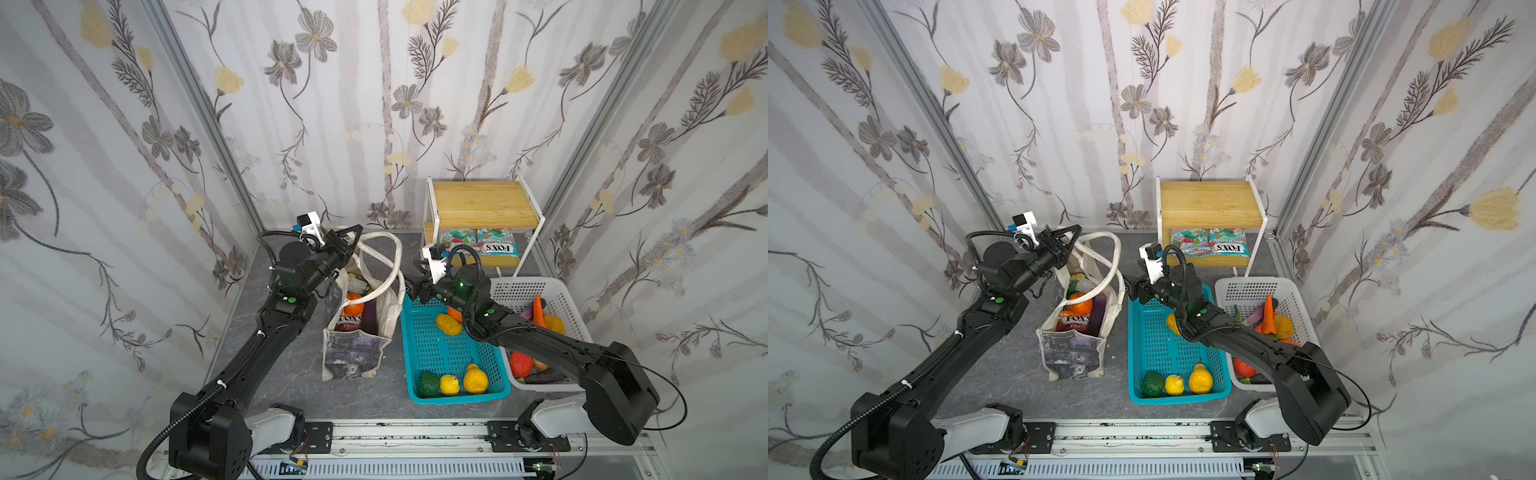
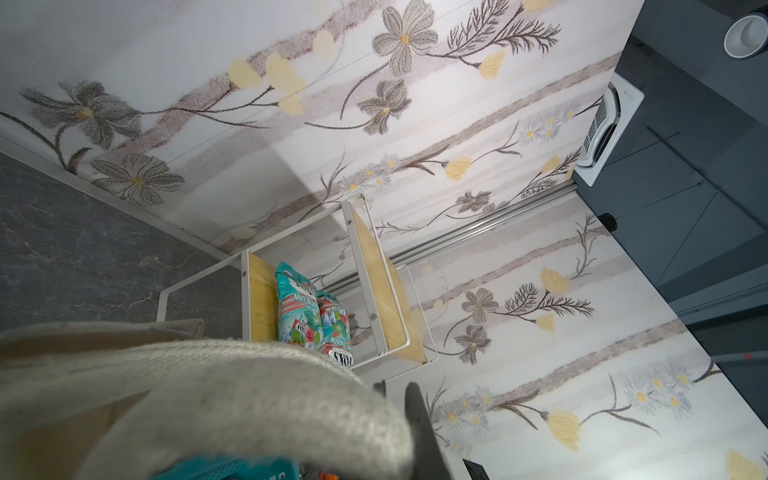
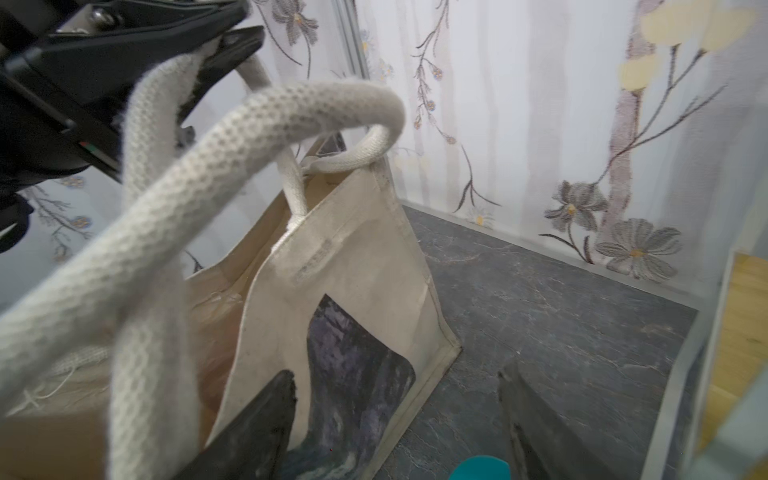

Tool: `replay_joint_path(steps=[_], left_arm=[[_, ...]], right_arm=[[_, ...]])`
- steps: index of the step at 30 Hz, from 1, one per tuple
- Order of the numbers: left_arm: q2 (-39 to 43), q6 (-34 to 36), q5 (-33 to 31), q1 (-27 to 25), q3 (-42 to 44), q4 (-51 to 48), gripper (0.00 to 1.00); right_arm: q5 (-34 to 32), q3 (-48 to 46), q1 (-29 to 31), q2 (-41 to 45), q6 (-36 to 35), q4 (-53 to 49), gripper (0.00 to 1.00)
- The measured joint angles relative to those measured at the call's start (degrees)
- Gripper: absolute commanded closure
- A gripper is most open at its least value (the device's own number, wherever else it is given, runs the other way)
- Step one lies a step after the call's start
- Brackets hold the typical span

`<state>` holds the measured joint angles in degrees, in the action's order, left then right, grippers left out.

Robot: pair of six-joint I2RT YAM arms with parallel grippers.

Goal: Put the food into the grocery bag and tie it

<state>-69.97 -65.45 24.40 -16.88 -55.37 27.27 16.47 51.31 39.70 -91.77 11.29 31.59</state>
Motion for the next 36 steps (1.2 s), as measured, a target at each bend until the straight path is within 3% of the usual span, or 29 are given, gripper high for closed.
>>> replay_joint_path(steps=[6, 13, 20, 28, 36], left_arm=[[-0.42, 1.44, 1.73, 0.11, 1.51, 0.09, 1.00], [-2.47, 3.61, 2.34, 0.39, 1.60, 0.39, 1.00], [-3.82, 3.93, 4.28, 0.48, 1.60, 0.35, 1.00], [-2.75, 4.83, 3.74, 1.01, 3.10, 0.37, 1.00], [-2.51, 5.64, 3.39, 3.52, 4.37, 0.79, 1.00]], right_arm=[[11.43, -1.84, 1.51, -1.49, 0.90, 5.25, 0.20], [16.81, -2.01, 4.87, -3.45, 2.34, 8.55, 0.19], [15.98, 1.29, 10.88, -5.55, 3.02, 10.82, 0.18], [14.80, 3.67, 13.46, -9.53, 7.06, 17.49, 0.16], [5.27, 5.53, 17.46, -14.34, 7.13, 23.37, 0.30]])
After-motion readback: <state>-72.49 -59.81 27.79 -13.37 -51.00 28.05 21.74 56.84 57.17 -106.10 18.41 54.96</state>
